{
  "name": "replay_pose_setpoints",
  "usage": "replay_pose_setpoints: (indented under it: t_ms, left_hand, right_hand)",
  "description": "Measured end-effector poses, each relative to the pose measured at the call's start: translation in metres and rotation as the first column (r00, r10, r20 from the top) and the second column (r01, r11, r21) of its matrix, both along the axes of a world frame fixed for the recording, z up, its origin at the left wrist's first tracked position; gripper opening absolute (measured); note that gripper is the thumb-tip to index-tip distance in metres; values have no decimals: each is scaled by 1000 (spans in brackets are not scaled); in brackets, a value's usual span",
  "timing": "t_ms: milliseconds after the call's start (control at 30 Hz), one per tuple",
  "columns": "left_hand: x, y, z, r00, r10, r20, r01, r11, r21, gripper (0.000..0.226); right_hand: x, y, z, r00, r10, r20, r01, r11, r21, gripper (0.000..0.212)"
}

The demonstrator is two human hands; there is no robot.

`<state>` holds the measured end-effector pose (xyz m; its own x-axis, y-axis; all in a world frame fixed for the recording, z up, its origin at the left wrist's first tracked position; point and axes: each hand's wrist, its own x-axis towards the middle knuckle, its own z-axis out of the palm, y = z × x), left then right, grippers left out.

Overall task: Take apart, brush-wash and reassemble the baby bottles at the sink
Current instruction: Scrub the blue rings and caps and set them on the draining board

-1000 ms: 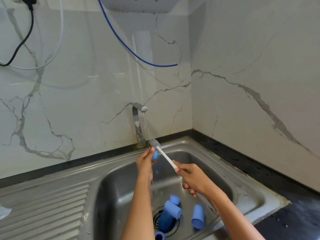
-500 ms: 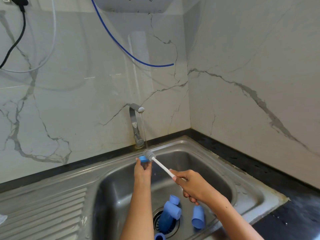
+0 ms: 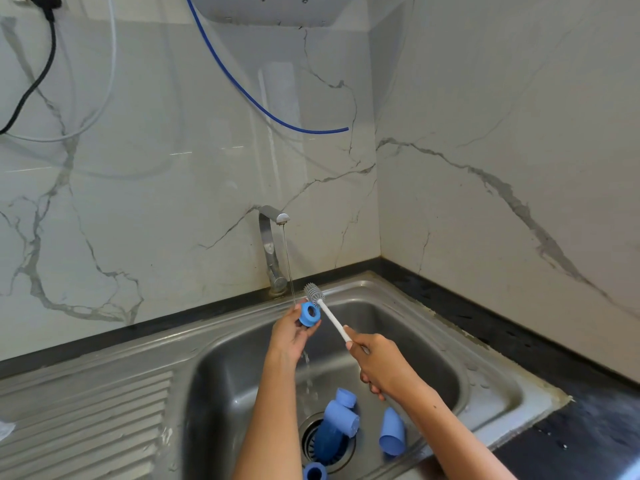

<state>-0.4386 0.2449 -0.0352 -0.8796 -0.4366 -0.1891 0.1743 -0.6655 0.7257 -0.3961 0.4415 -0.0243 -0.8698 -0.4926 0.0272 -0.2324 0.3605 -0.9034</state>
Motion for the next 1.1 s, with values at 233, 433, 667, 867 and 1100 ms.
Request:
replay_pose_setpoints:
  t_ms: [233,433,667,867,1100]
  left_hand:
    - [0,-1,0,992,127,-24,-114,950,292,29]
    - [3,1,1,993,114,-34,-107,983,146,15]
    - [9,1,-2,963,244,112,-200,931,-306,39]
    - [52,15,-4,955,243,168,-109,818,-566,21]
    - [141,-6,-3,900,383,210,31,424,-905,36]
  right_hand:
    - [-3,-4,-2,1000,-19,-19,19,999,40,44]
    - [-7,-6,-5,999,-22,-49,27,995,100,43]
    - [-7,-3,-3,997,19,-69,-7,983,182,42]
    - [2,2,4,990,136,-38,-123,962,243,42]
    - [28,-13,7,976,215,-8,-199,916,348,44]
